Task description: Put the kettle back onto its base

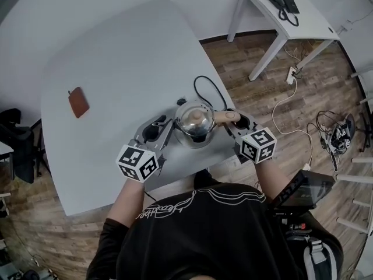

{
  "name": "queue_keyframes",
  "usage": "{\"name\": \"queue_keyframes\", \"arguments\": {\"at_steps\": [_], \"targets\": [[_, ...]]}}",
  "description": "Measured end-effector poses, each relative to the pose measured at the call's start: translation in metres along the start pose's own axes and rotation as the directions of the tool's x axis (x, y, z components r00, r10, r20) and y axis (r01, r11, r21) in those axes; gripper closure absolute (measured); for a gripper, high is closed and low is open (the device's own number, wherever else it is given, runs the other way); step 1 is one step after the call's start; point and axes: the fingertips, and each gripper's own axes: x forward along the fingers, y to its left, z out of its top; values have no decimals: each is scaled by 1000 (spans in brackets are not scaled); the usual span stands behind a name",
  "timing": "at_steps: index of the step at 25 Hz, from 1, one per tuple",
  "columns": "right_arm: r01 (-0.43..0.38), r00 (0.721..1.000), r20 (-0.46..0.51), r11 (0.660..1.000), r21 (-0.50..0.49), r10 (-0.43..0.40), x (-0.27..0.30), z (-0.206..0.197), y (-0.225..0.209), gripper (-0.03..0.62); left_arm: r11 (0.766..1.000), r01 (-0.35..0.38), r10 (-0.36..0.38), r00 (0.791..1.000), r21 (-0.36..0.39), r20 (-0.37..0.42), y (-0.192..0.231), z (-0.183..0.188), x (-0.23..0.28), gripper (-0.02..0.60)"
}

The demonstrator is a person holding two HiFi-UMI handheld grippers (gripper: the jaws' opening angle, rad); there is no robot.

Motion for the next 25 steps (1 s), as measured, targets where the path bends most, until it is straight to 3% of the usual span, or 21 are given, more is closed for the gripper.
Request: {"name": "queue_keyframes", "arguments": {"at_steps": [3,9,12,15,19,21,23,25], "targets": [[7,999,-32,1000,13,-6,-7,-9,2,465,999,-25,25,999,-32,-22,-2,-6,-5,474],[30,998,-59,999,10,-30,-20,-17,4,414,996,-72,69,996,-48,-62,0,-13,-20,380],[52,994,-100,998,-19,-54,-31,-25,5,410,993,-97,91,993,-68,-80,-3,-18,-32,374],[74,990,-119,996,-49,-79,-46,-30,10,410,994,-110,107,988,-26,-111,-14,-25,-45,374],[68,992,-108,997,-21,-70,-72,-27,33,410,997,-77,72,989,-30,-126,-39,-29,-64,378],[36,996,-80,999,11,-35,-89,-22,57,411,998,-42,36,991,-44,-130,-59,-32,-77,429],[-25,998,-48,999,26,26,-105,-18,90,420,999,4,-11,992,-49,-128,-83,-35,-91,540],[-75,997,-27,997,2,75,-120,-16,125,562,997,64,-68,990,-38,-124,-112,-38,-105,575]]}}
